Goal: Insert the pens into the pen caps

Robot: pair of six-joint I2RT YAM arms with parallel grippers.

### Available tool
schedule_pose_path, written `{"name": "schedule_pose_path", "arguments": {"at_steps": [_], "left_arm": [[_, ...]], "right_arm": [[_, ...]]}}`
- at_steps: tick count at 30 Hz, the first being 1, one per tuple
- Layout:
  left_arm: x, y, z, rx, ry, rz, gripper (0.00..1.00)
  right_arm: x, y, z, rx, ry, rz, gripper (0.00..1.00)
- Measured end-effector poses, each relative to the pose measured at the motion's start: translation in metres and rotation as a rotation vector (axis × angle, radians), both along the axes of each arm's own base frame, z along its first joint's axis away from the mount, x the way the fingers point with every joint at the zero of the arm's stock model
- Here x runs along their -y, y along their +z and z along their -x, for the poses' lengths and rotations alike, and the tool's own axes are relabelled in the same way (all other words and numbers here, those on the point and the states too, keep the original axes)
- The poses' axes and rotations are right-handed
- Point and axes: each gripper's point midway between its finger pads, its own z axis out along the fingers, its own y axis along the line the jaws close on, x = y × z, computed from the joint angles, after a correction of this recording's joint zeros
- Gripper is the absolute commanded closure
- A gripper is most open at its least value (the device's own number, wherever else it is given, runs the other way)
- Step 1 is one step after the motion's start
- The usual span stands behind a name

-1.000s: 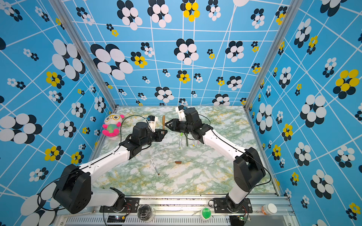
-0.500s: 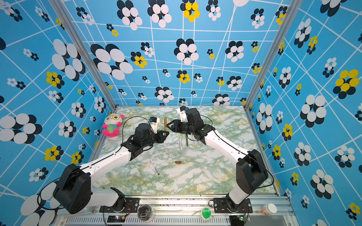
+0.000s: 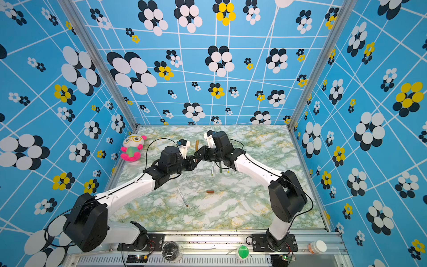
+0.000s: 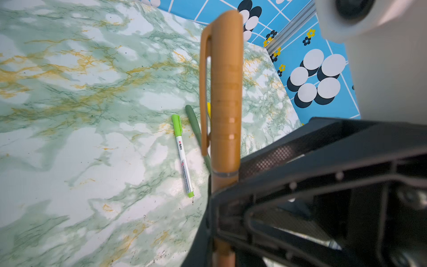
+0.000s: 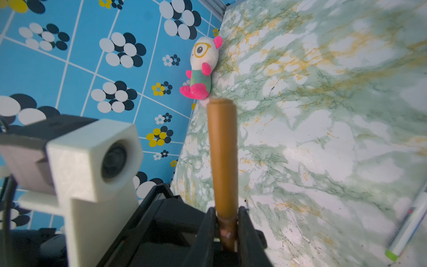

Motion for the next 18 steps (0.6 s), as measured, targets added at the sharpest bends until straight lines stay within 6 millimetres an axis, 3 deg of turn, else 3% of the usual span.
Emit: {"name": "schedule_pose_path", "arguments": {"at_steps": [8, 14, 18], "left_arm": [[0.000, -0.001, 0.001, -0.015, 0.005, 0.005, 0.97], [-0.004, -0.001, 0.005, -0.017, 0.010, -0.004, 0.47], [-0.017, 0.005, 0.021, 0.015, 0.020, -0.022, 0.35]], "right_arm": [[0.000, -0.001, 0.000, 0.007, -0.009, 0.026, 0.97], [0.002, 0.000, -0.004, 0.010, -0.055, 0.052, 0.98], [0.006, 0.003, -0.011, 0.009, -0.097, 0.071, 0.98]]}}
